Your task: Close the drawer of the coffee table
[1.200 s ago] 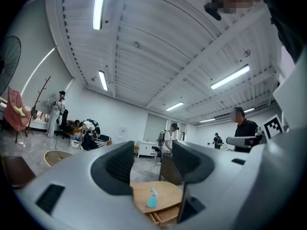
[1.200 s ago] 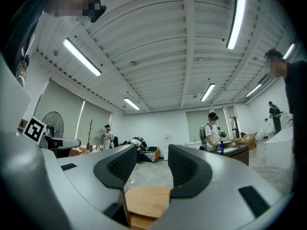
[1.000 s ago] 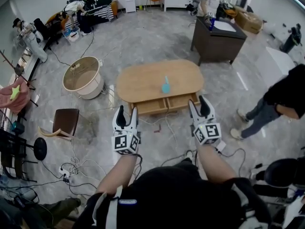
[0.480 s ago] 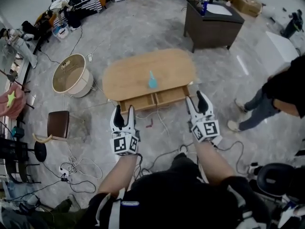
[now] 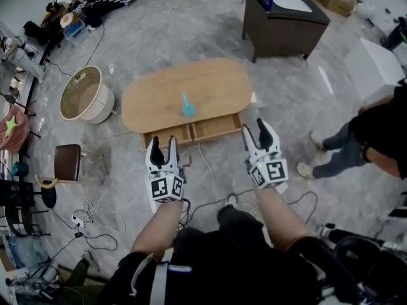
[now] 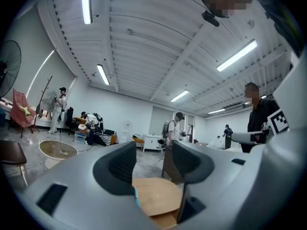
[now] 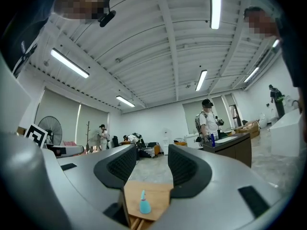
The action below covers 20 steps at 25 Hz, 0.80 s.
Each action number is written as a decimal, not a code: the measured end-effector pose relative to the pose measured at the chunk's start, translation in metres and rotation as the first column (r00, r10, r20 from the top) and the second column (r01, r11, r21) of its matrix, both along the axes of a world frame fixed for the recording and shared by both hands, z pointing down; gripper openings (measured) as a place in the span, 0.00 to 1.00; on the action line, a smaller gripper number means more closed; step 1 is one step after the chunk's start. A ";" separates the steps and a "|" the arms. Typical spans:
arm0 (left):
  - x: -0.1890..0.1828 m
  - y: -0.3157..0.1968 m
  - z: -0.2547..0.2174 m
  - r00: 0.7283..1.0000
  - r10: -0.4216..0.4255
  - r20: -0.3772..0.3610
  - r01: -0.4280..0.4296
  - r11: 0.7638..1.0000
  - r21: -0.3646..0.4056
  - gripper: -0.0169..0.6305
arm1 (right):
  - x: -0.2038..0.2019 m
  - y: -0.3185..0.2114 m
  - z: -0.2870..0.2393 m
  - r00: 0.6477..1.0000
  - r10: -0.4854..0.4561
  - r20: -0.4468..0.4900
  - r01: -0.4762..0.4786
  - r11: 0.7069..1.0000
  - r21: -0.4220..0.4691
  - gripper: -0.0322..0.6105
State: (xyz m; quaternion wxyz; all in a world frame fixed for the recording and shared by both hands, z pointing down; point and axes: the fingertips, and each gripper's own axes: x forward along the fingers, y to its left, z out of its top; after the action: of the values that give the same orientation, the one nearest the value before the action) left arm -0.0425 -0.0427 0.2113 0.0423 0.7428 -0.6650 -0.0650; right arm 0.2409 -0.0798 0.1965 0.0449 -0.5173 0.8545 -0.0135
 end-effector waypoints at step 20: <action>0.051 -0.074 0.078 0.996 0.071 0.051 -0.067 0.995 -0.073 0.38 | 0.017 -0.054 0.082 0.999 0.026 -0.043 -0.028 0.998 -0.048 0.34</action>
State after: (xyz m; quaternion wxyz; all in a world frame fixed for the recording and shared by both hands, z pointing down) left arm 0.0088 -0.1163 0.2893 0.0530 0.7648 -0.6418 -0.0200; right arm 0.2583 -0.1335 0.2789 0.0141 -0.5298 0.8477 -0.0228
